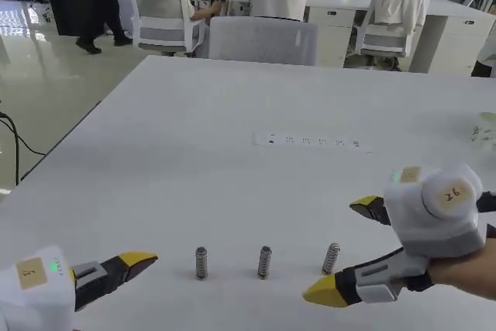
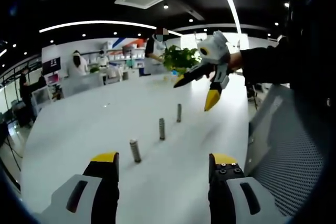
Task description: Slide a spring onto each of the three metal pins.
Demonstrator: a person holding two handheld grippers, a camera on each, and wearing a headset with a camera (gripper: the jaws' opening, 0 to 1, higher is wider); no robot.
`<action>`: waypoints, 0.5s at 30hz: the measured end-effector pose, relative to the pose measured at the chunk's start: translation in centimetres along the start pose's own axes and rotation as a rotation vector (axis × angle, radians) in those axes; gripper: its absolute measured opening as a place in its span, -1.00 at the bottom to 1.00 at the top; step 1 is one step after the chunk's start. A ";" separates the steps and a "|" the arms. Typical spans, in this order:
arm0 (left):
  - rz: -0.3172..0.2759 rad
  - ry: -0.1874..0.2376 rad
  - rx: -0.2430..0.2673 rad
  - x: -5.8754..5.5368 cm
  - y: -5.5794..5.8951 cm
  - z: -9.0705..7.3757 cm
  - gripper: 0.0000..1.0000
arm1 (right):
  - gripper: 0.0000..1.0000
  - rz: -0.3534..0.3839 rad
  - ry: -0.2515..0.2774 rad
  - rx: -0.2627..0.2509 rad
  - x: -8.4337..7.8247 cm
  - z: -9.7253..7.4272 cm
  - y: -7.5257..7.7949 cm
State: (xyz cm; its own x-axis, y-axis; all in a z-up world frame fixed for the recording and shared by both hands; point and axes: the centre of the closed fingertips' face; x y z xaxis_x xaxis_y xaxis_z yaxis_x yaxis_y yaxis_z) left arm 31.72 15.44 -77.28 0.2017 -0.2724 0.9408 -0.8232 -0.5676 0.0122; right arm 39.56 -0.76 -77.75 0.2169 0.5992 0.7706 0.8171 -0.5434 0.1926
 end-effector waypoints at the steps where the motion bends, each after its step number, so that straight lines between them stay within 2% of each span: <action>1: 0.000 0.000 0.000 0.0 0.0 0.0 0.30 | 0.98 0.003 0.000 0.000 -0.1 -0.1 0.0; 15: 0.001 0.006 0.004 0.1 -0.1 0.0 0.31 | 0.98 0.058 0.025 -0.012 -1.8 -1.1 -0.4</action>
State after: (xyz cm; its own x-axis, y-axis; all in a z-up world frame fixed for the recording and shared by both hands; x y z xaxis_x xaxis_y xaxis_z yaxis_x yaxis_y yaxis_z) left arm 31.81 15.41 -77.17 0.1978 -0.2684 0.9428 -0.8214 -0.5703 0.0099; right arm 38.25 -2.31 -78.51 0.2502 0.5513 0.7959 0.7967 -0.5843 0.1543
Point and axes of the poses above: the centre of the closed fingertips' face, and the gripper's own axes: z roughly forward along the fingers, y roughly to its right, x roughly out of its top, and after that the axes turned 9 degrees about -x, right-handed
